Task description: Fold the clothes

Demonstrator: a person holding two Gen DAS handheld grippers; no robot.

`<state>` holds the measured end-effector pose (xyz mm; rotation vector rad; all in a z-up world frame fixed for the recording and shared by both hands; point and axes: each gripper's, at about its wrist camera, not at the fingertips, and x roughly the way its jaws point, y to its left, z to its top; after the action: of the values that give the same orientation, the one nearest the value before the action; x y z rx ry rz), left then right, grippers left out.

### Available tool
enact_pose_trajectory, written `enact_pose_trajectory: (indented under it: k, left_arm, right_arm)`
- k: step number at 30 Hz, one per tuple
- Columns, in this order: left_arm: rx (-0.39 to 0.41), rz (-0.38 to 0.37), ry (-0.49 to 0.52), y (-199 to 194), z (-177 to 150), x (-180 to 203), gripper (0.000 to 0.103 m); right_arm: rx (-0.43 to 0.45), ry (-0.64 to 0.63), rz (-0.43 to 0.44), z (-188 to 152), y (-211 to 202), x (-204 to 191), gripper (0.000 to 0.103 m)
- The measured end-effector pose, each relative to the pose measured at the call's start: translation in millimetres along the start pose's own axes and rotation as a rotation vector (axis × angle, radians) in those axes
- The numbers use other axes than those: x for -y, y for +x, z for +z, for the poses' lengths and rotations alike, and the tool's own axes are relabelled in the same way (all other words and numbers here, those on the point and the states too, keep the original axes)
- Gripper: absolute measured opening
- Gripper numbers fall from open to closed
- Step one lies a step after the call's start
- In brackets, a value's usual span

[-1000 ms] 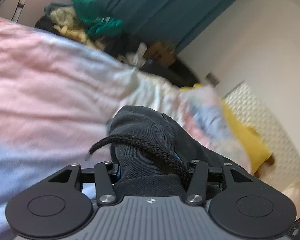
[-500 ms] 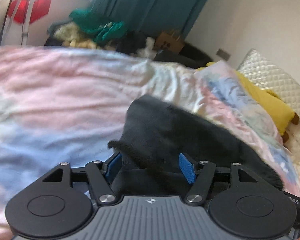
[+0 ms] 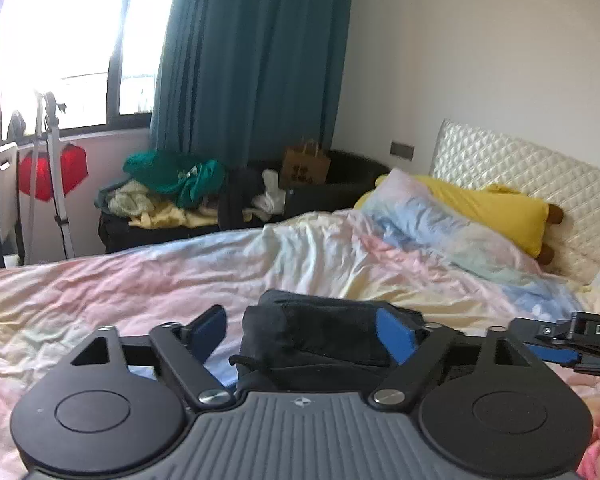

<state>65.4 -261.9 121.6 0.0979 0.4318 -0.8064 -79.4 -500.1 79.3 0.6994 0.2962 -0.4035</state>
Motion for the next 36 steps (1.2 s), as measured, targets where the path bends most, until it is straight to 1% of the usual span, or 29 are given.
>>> enact_pose_trajectory:
  k: [1,3,4,6,7,8,9,11,14,17,20,23,27,31,32,36]
  left_arm:
    - [0.014,-0.009,0.003,-16,-1,3,0.095]
    - [0.043,-0.024,0.017,-46,-5,8,0.103]
    - [0.059,-0.029,0.029,-60,-8,11,0.103]
    - [0.074,-0.014,0.052,-83,-16,14,0.103]
    - [0.081,-0.005,0.061,-93,-21,16,0.103]
    - [0.089,0.004,0.07,-104,-26,17,0.103]
    - [0.092,0.012,0.065,-112,-30,16,0.103]
    - [0.104,0.019,0.041,-126,-38,12,0.103]
    - [0.11,0.038,0.043,-137,-48,9,0.103]
    - [0.128,0.072,0.053,-143,-59,8,0.103]
    - [0.119,0.059,0.012,-140,-70,0,0.103]
    - [0.103,0.049,-0.004,-135,-81,-7,0.103]
    - [0.077,0.075,-0.012,-122,-91,-17,0.103]
    - [0.052,0.094,0.005,-112,-101,-24,0.103]
    - [0.047,0.101,0.01,-110,-102,-25,0.103]
    - [0.031,0.11,0.017,-103,-107,-25,0.103]
  right_arm:
    - [0.006,-0.021,0.006,0,-8,-8,0.064]
    - [0.024,-0.067,0.018,-6,-26,-22,0.071]
    - [0.034,-0.092,0.022,-9,-35,-29,0.072]
    - [0.06,-0.155,0.025,-20,-50,-43,0.072]
    - [0.068,-0.174,0.026,-26,-57,-49,0.074]
    - [0.073,-0.187,0.025,-33,-65,-55,0.085]
    - [0.078,-0.197,0.026,-38,-70,-59,0.087]
    - [0.096,-0.215,0.029,-49,-79,-66,0.085]
    - [0.101,-0.284,-0.014,-65,-85,-81,0.085]
    - [0.15,-0.326,-0.02,-82,-92,-89,0.085]
    - [0.168,-0.364,-0.056,-99,-89,-94,0.085]
    - [0.171,-0.392,-0.101,-115,-79,-93,0.085]
    - [0.166,-0.422,-0.15,-133,-65,-90,0.085]
    - [0.136,-0.454,-0.19,-148,-49,-88,0.085]
    - [0.125,-0.455,-0.201,-150,-46,-89,0.084]
    - [0.134,-0.459,-0.23,-152,-44,-89,0.084]
